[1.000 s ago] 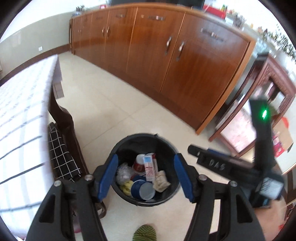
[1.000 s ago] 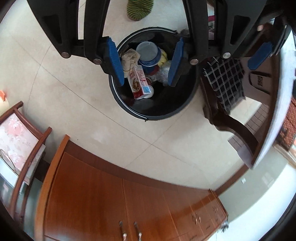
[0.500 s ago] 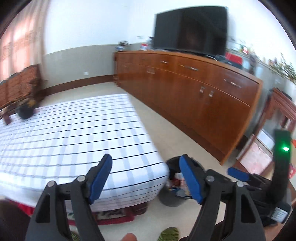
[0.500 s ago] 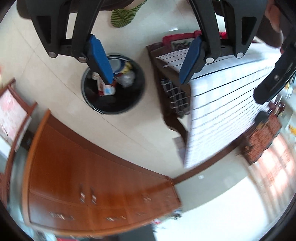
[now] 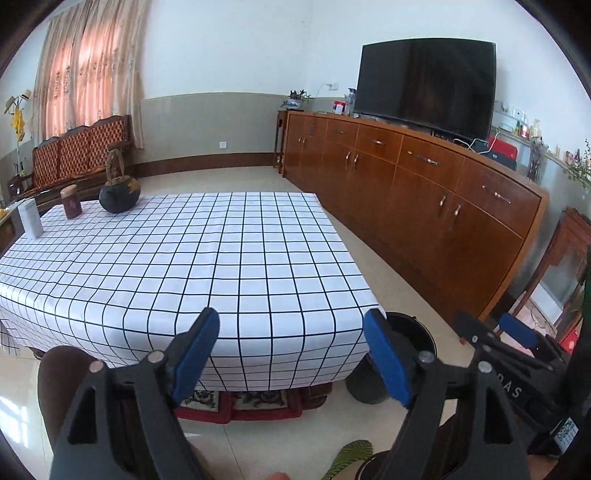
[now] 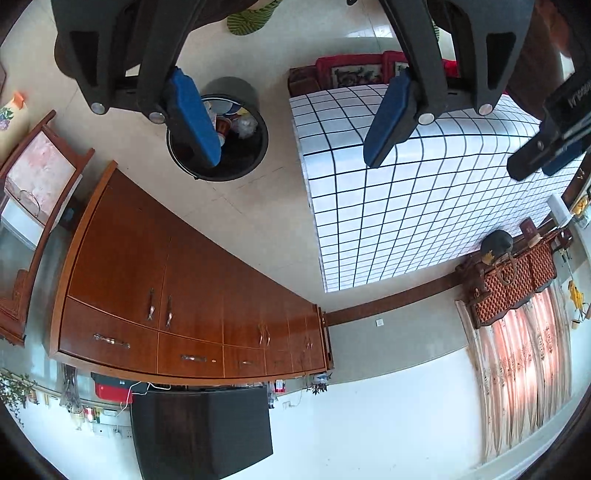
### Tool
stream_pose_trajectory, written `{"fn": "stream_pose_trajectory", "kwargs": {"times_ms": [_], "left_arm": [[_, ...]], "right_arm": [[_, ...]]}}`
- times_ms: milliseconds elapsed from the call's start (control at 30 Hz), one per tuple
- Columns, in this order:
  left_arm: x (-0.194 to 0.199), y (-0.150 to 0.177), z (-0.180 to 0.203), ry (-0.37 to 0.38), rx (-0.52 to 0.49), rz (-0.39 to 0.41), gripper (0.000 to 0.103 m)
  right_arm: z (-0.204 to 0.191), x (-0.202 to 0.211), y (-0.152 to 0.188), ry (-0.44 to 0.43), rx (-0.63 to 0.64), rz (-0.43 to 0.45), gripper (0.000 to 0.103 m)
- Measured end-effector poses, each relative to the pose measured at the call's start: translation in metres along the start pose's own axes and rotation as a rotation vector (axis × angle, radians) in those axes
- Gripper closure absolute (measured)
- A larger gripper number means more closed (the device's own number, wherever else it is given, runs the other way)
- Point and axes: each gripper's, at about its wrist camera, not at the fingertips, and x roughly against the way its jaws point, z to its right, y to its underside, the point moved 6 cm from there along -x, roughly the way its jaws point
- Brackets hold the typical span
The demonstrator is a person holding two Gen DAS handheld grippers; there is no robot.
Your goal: Collect trash
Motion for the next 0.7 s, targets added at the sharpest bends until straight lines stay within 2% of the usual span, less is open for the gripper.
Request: {"fn": "stream_pose_trajectory", "kwargs": {"times_ms": [400, 700], "left_arm": [[0.013, 0.007, -0.003, 0.019, -0.023, 0.004, 0.021], [0.01, 0.011, -0.002, 0.018, -0.017, -0.015, 0.021]], "right_arm": [[-0.001, 0.013, -0.002, 0.05, 0.022, 0.033, 0.021], [0.0, 0.007, 0.004, 0.041, 0.022, 0.008, 0.021]]}}
